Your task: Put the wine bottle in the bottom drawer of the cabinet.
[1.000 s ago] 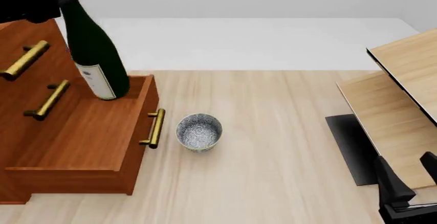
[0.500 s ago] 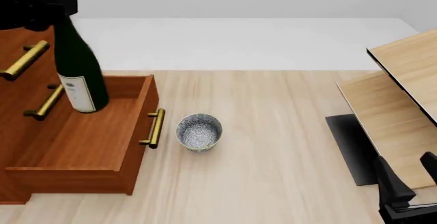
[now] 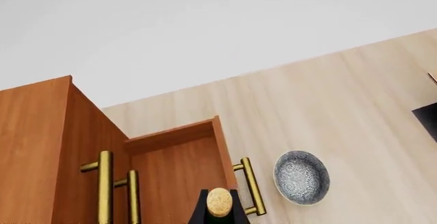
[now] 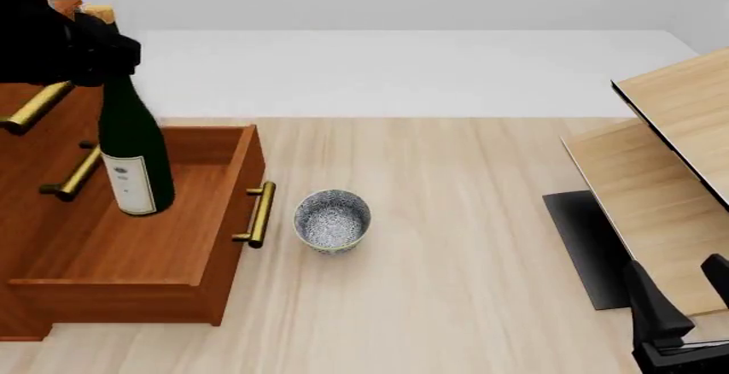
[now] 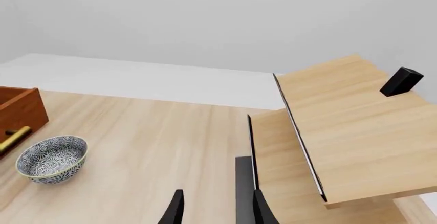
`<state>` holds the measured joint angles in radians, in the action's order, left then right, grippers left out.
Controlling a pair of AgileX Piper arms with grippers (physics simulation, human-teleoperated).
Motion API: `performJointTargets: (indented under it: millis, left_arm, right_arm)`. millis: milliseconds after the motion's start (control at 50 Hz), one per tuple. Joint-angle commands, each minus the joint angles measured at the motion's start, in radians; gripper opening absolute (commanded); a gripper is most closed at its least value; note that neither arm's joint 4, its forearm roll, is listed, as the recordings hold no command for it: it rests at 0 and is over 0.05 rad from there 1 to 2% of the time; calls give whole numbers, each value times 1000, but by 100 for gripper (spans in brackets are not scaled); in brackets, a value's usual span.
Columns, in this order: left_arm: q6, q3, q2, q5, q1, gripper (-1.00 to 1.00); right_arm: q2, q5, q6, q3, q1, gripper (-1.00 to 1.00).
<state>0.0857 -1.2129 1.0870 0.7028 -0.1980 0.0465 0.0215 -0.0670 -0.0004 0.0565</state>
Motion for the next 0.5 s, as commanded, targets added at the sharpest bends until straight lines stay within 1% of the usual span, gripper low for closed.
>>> performJointTargets:
  millis: [20, 60, 80, 160, 220, 340, 380, 400, 440, 500]
  left_arm:
    - [-10, 35, 13, -26, 28, -100]
    - [-5, 41, 13, -30, 32, -100]
    - [-29, 39, 16, -28, 31, -100]
    - [-21, 47, 20, -40, 32, -100]
    - [-27, 70, 33, -65, 51, -100]
    - [-37, 98, 39, -76, 44, -100]
    - [-44, 102, 41, -77, 45, -100]
    - [-73, 101, 44, -75, 49, -100]
    - [-57, 106, 42, -78, 43, -100]
    - [-68, 122, 42, -86, 39, -100]
  right_arm:
    - [-3, 2, -1, 0, 1, 100]
    - [-3, 2, 1, 0, 0, 100]
    - [-1, 1, 0, 0, 1, 100]
    - [-4, 4, 1, 0, 0, 100]
    - [-4, 4, 2, 0, 0, 100]
    - [-3, 3, 1, 0, 0, 100]
    - [-6, 5, 2, 0, -1, 100]
    - [-6, 5, 0, 0, -1, 100]
    - [-6, 5, 2, 0, -1, 100]
    - [-5, 4, 2, 0, -1, 100]
